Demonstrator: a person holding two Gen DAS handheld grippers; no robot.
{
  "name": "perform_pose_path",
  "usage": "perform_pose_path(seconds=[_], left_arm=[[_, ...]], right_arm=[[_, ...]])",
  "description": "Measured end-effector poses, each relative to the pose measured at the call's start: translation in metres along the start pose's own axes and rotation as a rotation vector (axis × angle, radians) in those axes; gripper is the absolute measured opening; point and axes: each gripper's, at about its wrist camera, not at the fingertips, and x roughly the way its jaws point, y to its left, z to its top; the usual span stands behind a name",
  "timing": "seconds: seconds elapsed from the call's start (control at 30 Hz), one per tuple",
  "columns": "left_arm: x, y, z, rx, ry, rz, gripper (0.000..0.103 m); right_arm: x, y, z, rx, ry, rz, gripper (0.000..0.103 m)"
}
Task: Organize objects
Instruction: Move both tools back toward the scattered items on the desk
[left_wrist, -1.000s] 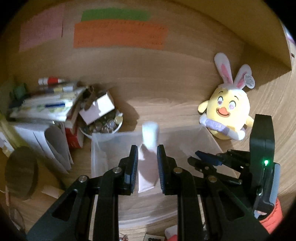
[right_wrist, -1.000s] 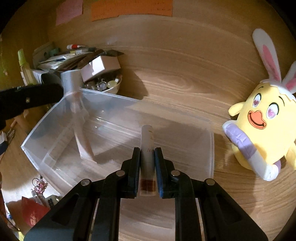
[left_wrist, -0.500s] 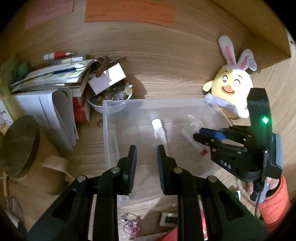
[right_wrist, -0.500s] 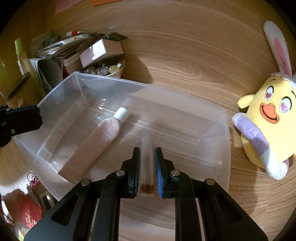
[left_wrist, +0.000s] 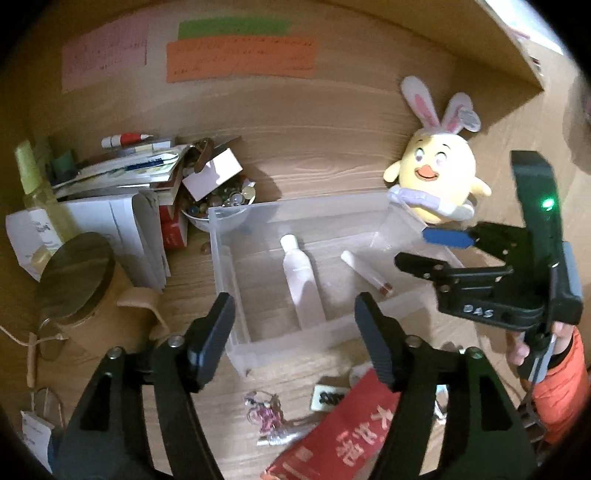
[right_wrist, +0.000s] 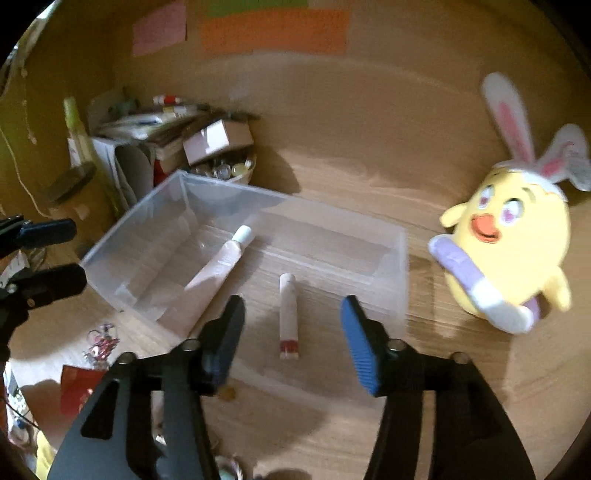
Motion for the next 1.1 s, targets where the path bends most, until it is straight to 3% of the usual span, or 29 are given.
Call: perform_pose_path(seconds=[0.17, 0.4, 0.93, 1.1], left_arm=[[-0.012, -0.006, -0.013, 0.027, 0.007, -0.009, 0.080], [-0.020, -0.004, -0.040, 0.033, 0.029, -0.011, 0.082], [-0.024, 0.000, -0.106, 0.020, 0.101, -0.034, 0.089], [-0.017, 0.004, -0.119, 0.008, 0.135, -0.045, 0.089]], right_arm=[[-0.032, -0.001, -0.016, 0.017, -0.044, -0.005, 0.062], [-0.057, 0.004, -0.047, 0.032, -0.060, -0.025, 0.065], [-0.073, -0.003, -0.141, 0.234, 0.053, -0.026, 0.065], [-0.077, 0.005, -0.160, 0.240, 0.080, -0.033, 0.065]])
